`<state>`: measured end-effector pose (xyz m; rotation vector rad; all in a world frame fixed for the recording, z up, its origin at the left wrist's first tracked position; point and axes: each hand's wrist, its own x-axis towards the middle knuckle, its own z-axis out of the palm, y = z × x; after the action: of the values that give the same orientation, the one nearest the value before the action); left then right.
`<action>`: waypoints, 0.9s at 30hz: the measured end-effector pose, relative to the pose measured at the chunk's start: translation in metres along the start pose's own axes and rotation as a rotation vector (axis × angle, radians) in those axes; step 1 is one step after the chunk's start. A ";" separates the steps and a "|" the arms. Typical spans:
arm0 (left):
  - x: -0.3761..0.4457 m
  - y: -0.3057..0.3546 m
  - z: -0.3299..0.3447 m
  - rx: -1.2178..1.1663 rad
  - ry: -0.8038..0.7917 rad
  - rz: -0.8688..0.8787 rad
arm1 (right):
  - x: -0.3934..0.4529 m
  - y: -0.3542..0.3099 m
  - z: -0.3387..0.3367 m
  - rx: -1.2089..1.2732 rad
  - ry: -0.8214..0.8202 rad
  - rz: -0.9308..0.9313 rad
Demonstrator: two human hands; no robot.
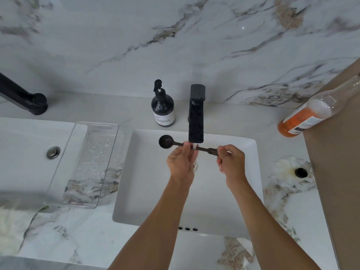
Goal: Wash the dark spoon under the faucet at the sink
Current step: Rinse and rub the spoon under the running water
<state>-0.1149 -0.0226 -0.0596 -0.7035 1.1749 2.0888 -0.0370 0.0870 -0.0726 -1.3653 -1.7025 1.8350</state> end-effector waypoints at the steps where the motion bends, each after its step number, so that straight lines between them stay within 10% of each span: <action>1: -0.003 -0.005 0.003 0.029 -0.021 -0.005 | -0.001 0.001 0.004 -0.016 -0.018 -0.011; 27: 0.003 0.017 -0.029 0.067 -0.014 0.097 | -0.011 -0.003 0.056 0.029 -0.265 -0.064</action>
<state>-0.1251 -0.0540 -0.0655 -0.6112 1.2890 2.1193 -0.0761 0.0447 -0.0735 -1.0824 -1.8124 2.0703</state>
